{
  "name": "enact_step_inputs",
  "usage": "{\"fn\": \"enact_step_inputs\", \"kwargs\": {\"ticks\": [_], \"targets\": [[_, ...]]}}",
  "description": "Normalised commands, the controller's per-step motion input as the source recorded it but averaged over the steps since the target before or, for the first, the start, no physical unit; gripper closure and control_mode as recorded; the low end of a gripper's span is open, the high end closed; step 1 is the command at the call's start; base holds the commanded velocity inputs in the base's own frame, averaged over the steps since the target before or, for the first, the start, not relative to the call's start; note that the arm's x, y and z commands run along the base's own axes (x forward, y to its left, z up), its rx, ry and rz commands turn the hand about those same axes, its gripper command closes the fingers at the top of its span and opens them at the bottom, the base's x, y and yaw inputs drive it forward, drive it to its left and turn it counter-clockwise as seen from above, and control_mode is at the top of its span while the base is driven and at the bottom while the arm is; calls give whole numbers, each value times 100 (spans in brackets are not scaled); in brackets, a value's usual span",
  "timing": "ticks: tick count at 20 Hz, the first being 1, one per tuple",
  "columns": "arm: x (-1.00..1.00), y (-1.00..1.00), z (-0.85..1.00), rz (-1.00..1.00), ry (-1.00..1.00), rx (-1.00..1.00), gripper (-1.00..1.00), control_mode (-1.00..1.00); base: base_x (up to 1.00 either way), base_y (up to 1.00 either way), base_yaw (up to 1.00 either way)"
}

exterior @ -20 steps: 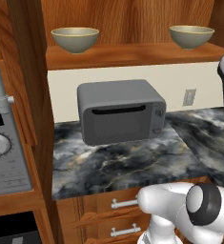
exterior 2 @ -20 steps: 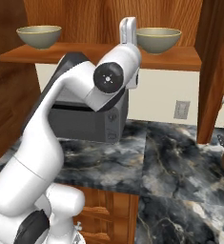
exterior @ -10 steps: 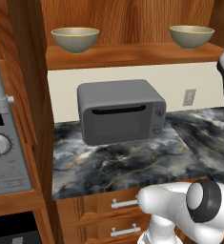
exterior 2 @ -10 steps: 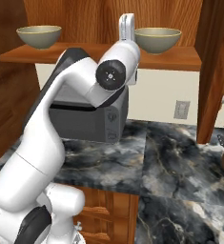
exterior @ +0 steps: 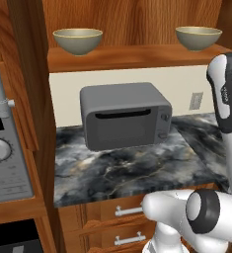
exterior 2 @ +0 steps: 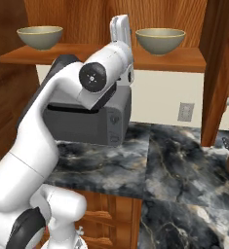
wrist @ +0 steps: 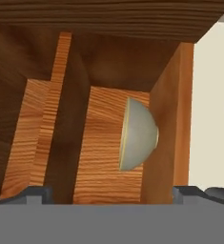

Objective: Move the bowls from the cabinet to the plates on the dining table.

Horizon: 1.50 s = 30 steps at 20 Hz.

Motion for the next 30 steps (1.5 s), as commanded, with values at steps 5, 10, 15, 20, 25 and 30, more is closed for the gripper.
{"fn": "enact_step_inputs", "kwargs": {"ticks": [5, 10, 15, 20, 25, 30], "targets": [[4, 25, 1, -11, 0, 3, -100, -100, 0, 0, 0], [6, 24, 0, -7, 0, 7, -100, -100, 0, 0, 0], [10, 23, 9, -4, 0, 8, -100, -100, 0, 0, 0], [9, 25, 7, -8, -2, 4, -100, -100, 0, 0, 0], [17, 25, 0, -11, -1, 1, -100, -100, 0, 0, 0], [17, 23, 1, -8, 0, 5, -100, -100, 0, 0, 0]]}}
